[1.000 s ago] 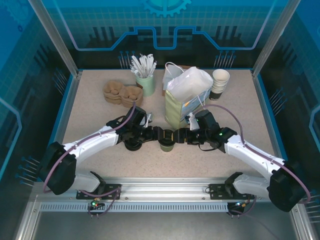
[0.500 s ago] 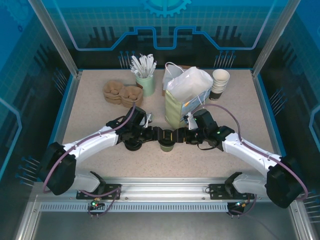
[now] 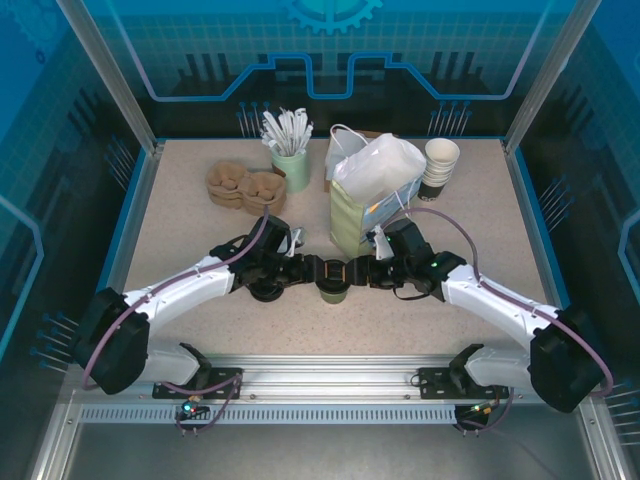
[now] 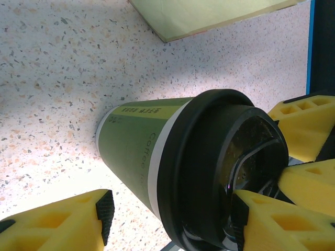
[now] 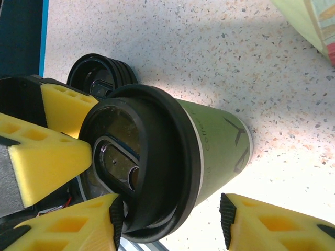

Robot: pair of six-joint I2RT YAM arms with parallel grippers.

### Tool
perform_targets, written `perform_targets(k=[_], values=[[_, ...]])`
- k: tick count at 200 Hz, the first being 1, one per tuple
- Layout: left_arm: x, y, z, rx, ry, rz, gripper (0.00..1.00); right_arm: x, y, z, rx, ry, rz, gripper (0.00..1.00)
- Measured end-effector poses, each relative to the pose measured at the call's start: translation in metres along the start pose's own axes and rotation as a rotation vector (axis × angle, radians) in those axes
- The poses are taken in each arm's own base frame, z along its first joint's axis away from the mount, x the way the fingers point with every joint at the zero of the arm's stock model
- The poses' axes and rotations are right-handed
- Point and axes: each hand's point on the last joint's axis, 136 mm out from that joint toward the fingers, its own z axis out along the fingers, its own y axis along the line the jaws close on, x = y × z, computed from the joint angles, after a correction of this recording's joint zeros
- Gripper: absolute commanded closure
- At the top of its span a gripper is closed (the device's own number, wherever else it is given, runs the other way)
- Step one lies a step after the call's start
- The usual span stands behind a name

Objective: Pack the takeout coffee

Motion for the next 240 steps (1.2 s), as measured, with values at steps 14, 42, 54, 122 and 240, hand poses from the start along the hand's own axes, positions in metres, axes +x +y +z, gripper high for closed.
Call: perform_targets(k=[14, 42, 54, 122, 240], values=[[0.0001, 0.0002, 0.0001, 0.0, -0.001, 0.0, 0.39, 0.0001, -0.0001, 0.0005, 0.003, -0.001, -0.002, 0.49], [0.0004, 0.0006, 0.0004, 0.0, 0.0, 0.0, 0.39, 0.0004, 0.0001, 0.001, 0.008, -0.004, -0.006, 0.5], [0.0004, 0.0008, 0.0006, 0.001, -0.001, 0.001, 0.39, 0.0004, 0.0002, 0.0011, 0.008, -0.004, -0.007, 0.5], [-0.0007, 0.0004, 0.0015, 0.008, -0.009, -0.002, 0.42, -0.0005, -0.0014, 0.0022, 0.009, -0.014, -0.007, 0.51], [0.0021, 0.0034, 0.004, 0.012, -0.006, -0.019, 0.44, 0.0006, -0.0035, 0.0056, 0.0, -0.018, 0.003, 0.51]])
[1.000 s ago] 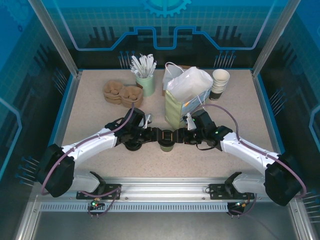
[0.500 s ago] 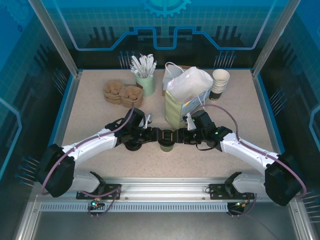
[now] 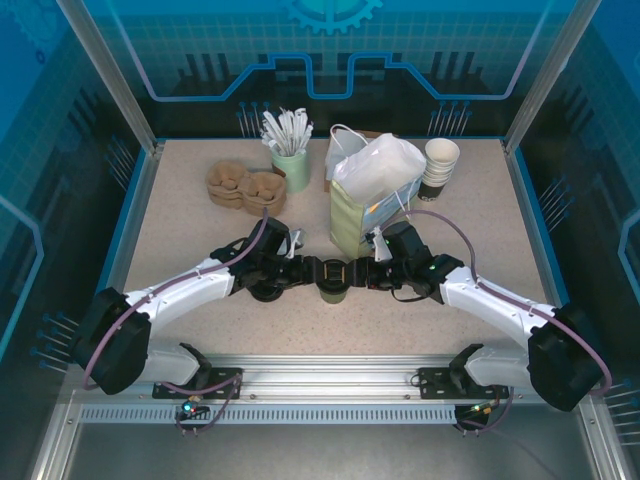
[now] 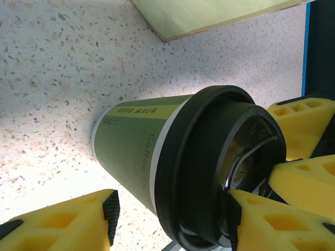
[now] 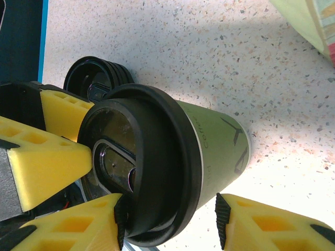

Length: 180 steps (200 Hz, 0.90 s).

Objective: Pack the takeout coffee

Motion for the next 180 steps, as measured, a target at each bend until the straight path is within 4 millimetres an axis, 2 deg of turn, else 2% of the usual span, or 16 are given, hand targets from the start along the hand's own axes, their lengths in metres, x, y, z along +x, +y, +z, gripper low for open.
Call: perform_targets(k=[180], values=[[0.0007, -0.0015, 0.0044, 0.027, 0.003, 0.009, 0.45, -0.0019, -0.0052, 0.0021, -0.077, -0.009, 0.058, 0.53]])
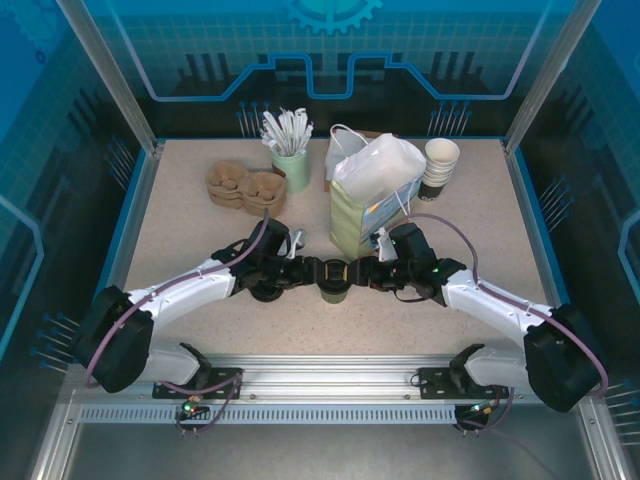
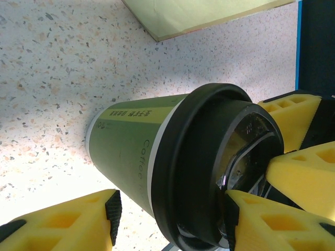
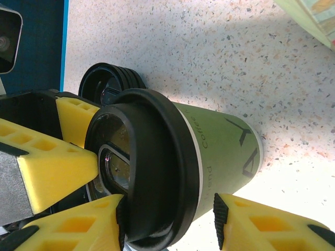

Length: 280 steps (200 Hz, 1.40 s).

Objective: Pack the takeout coffee

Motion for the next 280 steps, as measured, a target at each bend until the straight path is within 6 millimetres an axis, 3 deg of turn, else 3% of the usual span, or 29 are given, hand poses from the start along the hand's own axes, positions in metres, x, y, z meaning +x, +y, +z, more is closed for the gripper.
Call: perform_targets(k=[97, 125, 193, 280], values=[[0.0, -0.001, 0.0, 0.004, 0.005, -0.001, 0.46, 0.0, 0.002, 0.003, -0.031, -0.005, -0.013, 0.53], [-0.001, -0.002, -0.003, -0.014, 0.008, -0.008, 0.45, 0.0, 0.002, 0.0, -0.007, 0.006, -0.019, 0.46], [-0.003, -0.003, -0.009, -0.053, 0.019, -0.025, 0.43, -0.013, 0.012, -0.005, 0.023, 0.005, -0.035, 0.46], [-0.014, -0.017, -0.021, -0.068, 0.0, -0.019, 0.39, -0.011, 0.014, -0.005, 0.039, 0.013, -0.037, 0.49]])
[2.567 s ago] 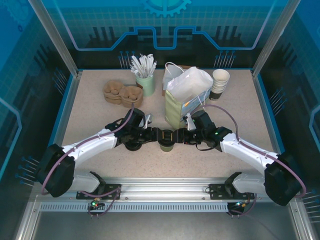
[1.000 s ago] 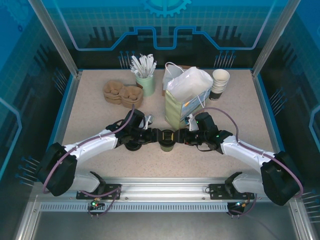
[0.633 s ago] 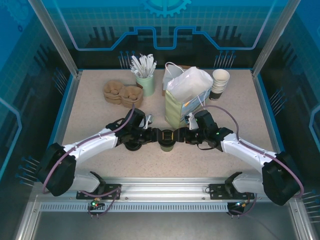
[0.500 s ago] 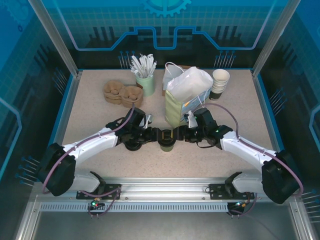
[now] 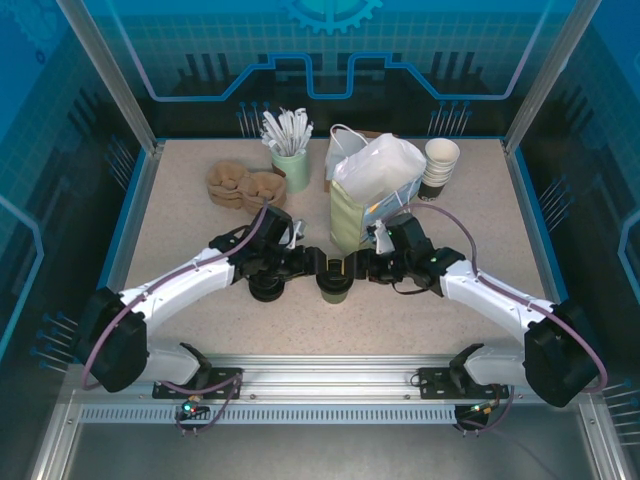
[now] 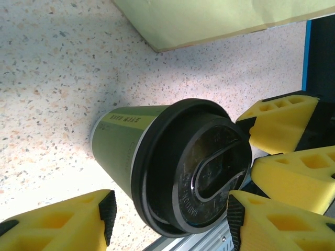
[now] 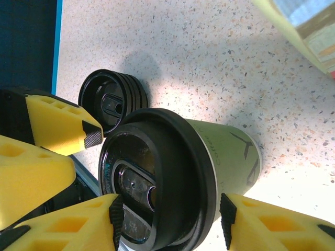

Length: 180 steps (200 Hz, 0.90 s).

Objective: Pack the takeout coffee

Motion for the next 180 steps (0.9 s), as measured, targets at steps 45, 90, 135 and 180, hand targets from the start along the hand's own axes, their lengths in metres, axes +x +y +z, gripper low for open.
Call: perform_targets(k=[45, 90, 135, 180], values=[[-0.004, 0.004, -0.017, -0.013, -0.038, -0.011, 0.38, 0.008, 0.002, 0.005, -0.001, 0.017, -0.004, 0.53], [-0.008, 0.014, -0.038, -0.022, -0.083, -0.023, 0.38, 0.015, 0.004, 0.016, -0.003, 0.042, 0.0, 0.53], [-0.001, 0.024, -0.045, -0.041, -0.082, -0.041, 0.38, 0.013, 0.007, 0.026, -0.012, 0.035, 0.01, 0.54], [0.0, 0.027, -0.053, -0.047, -0.093, -0.05, 0.38, 0.011, 0.014, 0.035, -0.029, 0.02, 0.012, 0.54]])
